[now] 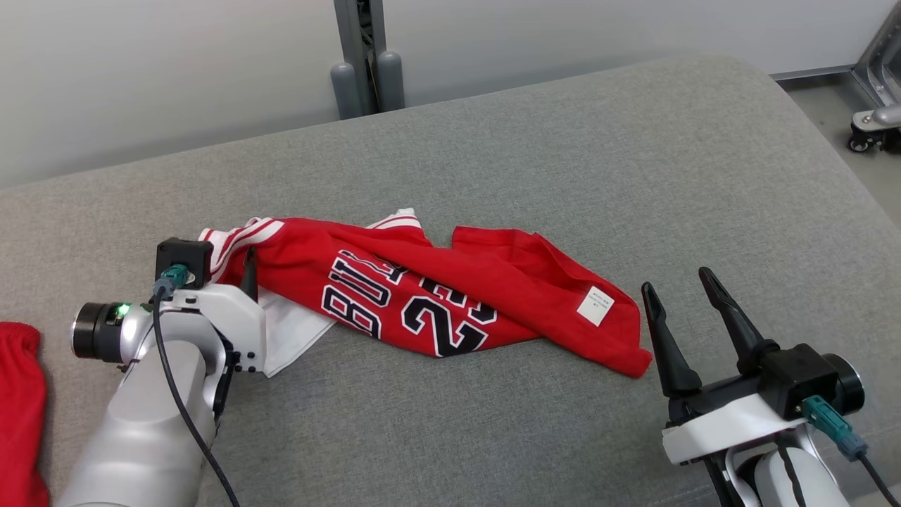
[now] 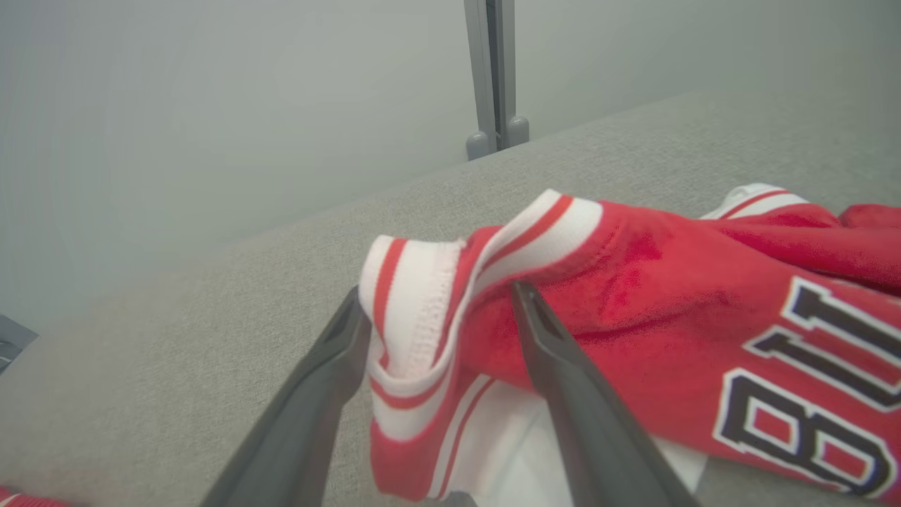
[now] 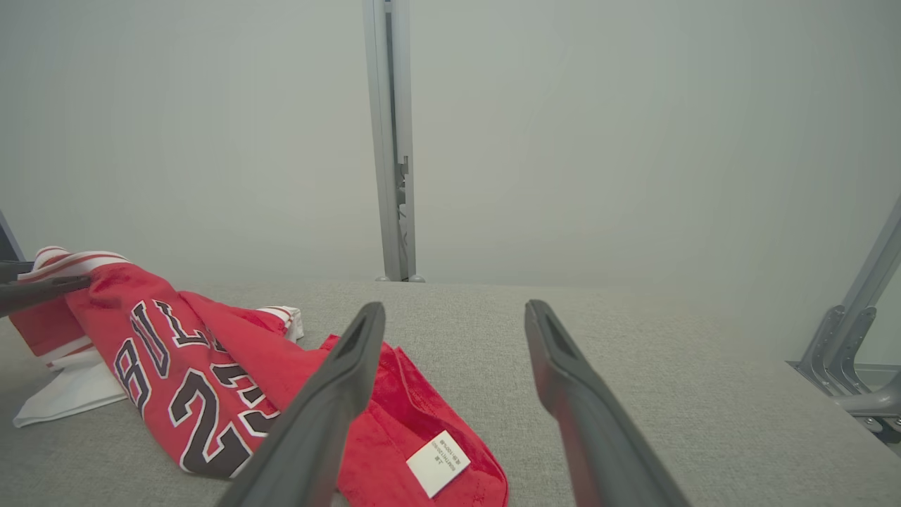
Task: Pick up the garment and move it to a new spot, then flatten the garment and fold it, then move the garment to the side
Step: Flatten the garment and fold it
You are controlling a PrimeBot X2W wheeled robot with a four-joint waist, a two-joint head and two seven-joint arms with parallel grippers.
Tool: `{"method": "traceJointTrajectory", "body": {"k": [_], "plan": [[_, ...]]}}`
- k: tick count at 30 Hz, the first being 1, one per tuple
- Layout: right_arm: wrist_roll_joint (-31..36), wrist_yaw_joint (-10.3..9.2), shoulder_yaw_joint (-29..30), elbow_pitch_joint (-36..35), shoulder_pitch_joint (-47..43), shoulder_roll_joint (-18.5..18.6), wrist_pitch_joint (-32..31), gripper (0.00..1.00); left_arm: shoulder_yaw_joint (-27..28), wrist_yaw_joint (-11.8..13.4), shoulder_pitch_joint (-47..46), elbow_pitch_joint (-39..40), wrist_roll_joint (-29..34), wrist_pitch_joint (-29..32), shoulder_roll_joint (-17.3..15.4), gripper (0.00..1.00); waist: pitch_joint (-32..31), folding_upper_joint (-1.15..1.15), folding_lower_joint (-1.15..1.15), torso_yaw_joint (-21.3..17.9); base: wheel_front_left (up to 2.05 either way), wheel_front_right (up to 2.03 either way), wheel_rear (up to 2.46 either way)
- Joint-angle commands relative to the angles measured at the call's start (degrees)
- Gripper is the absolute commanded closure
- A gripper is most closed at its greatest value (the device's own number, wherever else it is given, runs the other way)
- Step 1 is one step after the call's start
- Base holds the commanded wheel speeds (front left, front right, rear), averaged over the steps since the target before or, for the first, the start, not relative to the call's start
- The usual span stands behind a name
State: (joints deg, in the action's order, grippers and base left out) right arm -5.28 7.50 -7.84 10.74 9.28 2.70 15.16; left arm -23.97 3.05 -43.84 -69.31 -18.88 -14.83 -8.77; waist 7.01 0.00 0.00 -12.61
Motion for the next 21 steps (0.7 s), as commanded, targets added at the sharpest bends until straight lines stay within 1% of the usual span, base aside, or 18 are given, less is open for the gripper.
{"method": "traceJointTrajectory", "body": {"k": [1, 6, 11, 16, 19, 20, 21], "plan": [[0.43, -0.01, 0.22, 0.17, 0.34, 0.37, 0.08, 0.00, 0.25, 0.40, -0.50, 0.45, -0.34, -0.33, -0.29, 0.00, -0.29, 0.00, 0.00, 0.41, 0.00, 0.00, 0.00], [0.97, -0.01, 1.03, 0.28, -0.39, 0.38, 0.08, 0.00, 2.39, 2.76, 2.15, 8.81, 0.51, -0.34, -1.15, 0.00, -1.57, 0.00, 0.00, 2.31, 0.00, 0.00, 0.00], [1.36, -0.01, 1.60, 0.35, -1.46, 0.39, 0.08, 0.00, 6.62, 4.71, 6.12, 19.27, 0.77, -0.36, -1.52, 0.00, -3.25, 0.00, 0.00, 4.28, 0.00, 0.00, 0.00], [1.81, -0.01, 1.96, 0.54, -2.48, 0.37, 0.08, 0.00, 10.40, 4.94, 12.97, 29.92, 2.87, -0.36, -0.91, 0.00, -4.81, 0.00, 0.00, 6.06, 0.00, 0.00, 0.00], [3.34, -0.01, 2.10, 1.76, -3.44, 0.75, 0.08, 0.00, 11.53, 4.84, 18.25, 35.13, 4.62, -0.36, 0.32, 0.00, -5.60, 0.00, 0.00, 7.09, 0.00, 0.00, 0.00], [3.78, -0.01, 2.63, 2.05, -3.80, 0.89, 0.08, 0.00, 12.21, 4.41, 21.67, 37.57, 5.33, -0.36, 1.31, 0.00, -6.01, 0.00, 0.00, 7.68, 0.00, 0.00, 0.00], [3.89, -0.01, 2.87, 2.12, -4.04, 0.84, 0.08, 0.00, 12.50, 4.21, 23.24, 38.36, 5.55, -0.36, 1.77, 0.00, -6.20, 0.00, 0.00, 7.95, 0.00, 0.00, 0.00]]}}
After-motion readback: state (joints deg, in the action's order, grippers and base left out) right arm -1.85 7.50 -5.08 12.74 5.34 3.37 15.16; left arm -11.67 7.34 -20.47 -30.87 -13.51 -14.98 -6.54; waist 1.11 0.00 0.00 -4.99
